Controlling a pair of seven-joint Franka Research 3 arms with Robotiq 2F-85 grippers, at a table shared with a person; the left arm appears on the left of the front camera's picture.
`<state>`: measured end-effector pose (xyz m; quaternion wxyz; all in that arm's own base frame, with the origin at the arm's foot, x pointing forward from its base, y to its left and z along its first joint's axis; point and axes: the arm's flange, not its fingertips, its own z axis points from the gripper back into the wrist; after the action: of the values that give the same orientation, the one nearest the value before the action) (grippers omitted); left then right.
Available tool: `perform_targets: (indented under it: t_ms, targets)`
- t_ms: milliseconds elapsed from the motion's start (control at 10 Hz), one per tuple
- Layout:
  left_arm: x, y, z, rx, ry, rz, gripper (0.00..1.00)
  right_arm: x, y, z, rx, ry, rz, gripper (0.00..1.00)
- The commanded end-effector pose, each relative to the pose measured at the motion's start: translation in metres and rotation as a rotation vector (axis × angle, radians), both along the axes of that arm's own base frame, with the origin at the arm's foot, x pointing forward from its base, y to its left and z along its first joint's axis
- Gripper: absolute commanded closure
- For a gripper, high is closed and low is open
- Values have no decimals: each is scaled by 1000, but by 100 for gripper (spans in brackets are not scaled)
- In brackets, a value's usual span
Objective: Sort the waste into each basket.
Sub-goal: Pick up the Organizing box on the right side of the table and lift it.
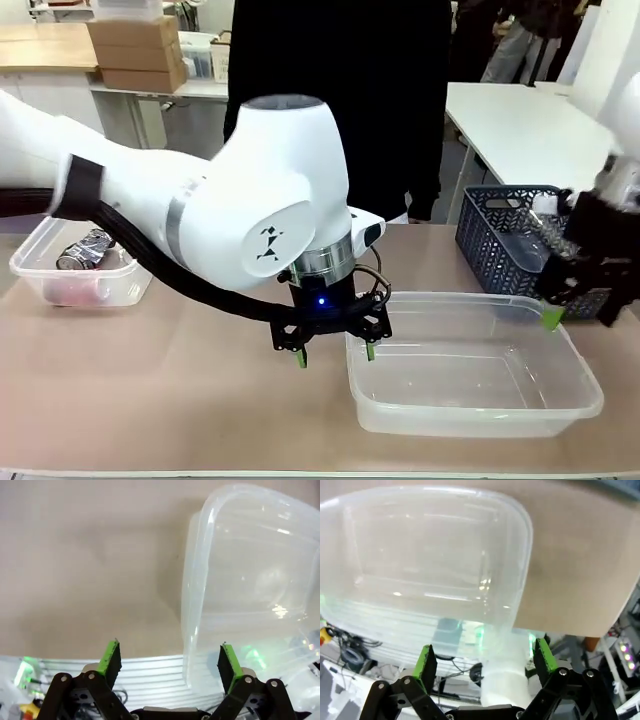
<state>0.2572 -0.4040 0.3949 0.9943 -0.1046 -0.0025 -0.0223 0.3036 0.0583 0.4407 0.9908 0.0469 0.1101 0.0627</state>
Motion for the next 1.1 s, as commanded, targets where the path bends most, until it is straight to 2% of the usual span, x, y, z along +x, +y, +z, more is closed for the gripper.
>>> perform_targets:
  t_ms: [0, 100, 200, 300, 400, 500, 600, 800, 1000]
  targets:
    - [11, 1, -14, -11, -3, -33, 0, -93, 2, -142, -23, -11, -37, 0]
    - [13, 1, -18, -11, 8, -38, 0, -96, -1, -162, -44, -16, -10, 0]
    - [16, 3, -17, -9, 28, -6, 0, -90, -10, -146, -58, -13, -29, 0]
    - [13, 1, -15, -6, 11, -18, 0, 20, 15, -34, -24, 25, -5, 0]
    - [13, 1, -15, -6, 11, -18, 0, 20, 15, -34, -24, 25, -5, 0]
    - [15, 2, -20, -4, 24, -15, 0, 30, 16, -50, -34, 29, -3, 0]
    - [17, -1, -17, -12, 17, -26, 0, 32, 19, -43, -63, 56, 35, 0]
    - [23, -1, -19, -29, -9, -20, 0, 33, 3, -67, -139, 136, -53, 0]
    - [28, -5, -26, -30, -4, -31, 0, 30, -7, -69, -206, 144, -98, 0]
